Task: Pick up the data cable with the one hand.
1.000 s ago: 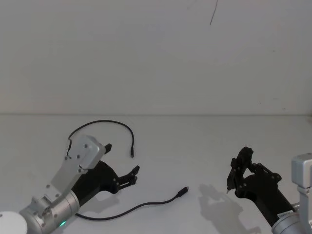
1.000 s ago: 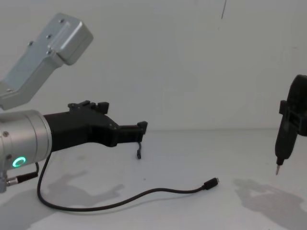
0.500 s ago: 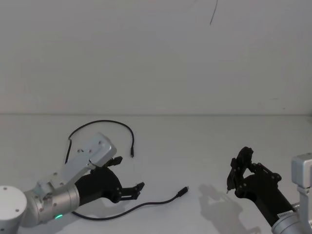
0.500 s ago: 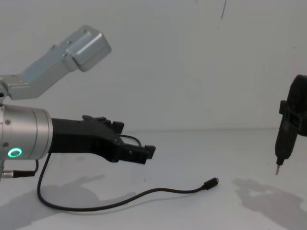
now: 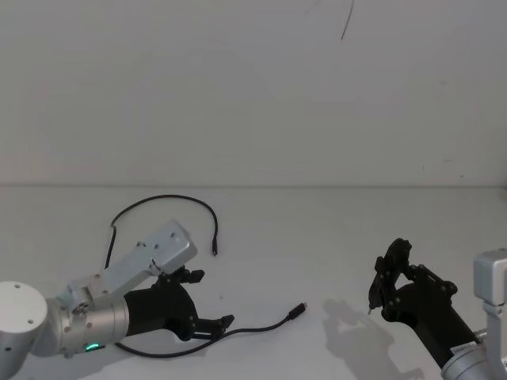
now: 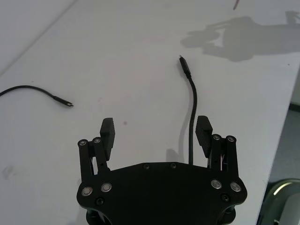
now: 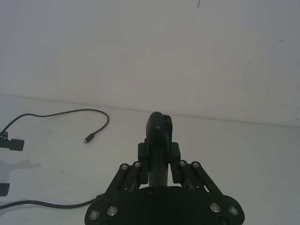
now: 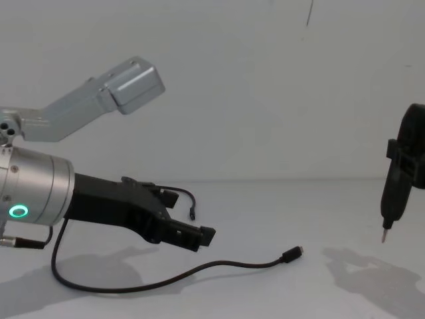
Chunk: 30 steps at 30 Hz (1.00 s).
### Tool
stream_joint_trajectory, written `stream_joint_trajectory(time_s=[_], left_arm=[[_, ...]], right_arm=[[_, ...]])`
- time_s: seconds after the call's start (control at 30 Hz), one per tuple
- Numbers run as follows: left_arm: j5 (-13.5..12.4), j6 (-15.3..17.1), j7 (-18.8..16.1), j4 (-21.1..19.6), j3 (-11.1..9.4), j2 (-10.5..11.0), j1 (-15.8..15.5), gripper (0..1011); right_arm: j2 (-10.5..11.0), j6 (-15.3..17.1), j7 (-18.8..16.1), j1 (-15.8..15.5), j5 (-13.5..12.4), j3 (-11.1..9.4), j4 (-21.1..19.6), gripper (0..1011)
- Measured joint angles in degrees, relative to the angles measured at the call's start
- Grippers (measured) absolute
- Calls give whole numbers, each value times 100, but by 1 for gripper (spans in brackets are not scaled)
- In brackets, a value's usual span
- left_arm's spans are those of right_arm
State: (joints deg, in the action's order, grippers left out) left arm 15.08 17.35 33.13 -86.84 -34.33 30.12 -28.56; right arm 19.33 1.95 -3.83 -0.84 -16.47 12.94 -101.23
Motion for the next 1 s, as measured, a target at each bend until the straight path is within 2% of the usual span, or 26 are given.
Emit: stream_joint_trajectory(time_s=[0.27,1.0], left_arm=[[8,48,267,164,-143,-8,-205,1001],[-114,337,506,526,-545,-186,-606,1001]], right_arm=[[0,0,0,0,0,0,0,263],[0,0,0,0,0,0,0,263]])
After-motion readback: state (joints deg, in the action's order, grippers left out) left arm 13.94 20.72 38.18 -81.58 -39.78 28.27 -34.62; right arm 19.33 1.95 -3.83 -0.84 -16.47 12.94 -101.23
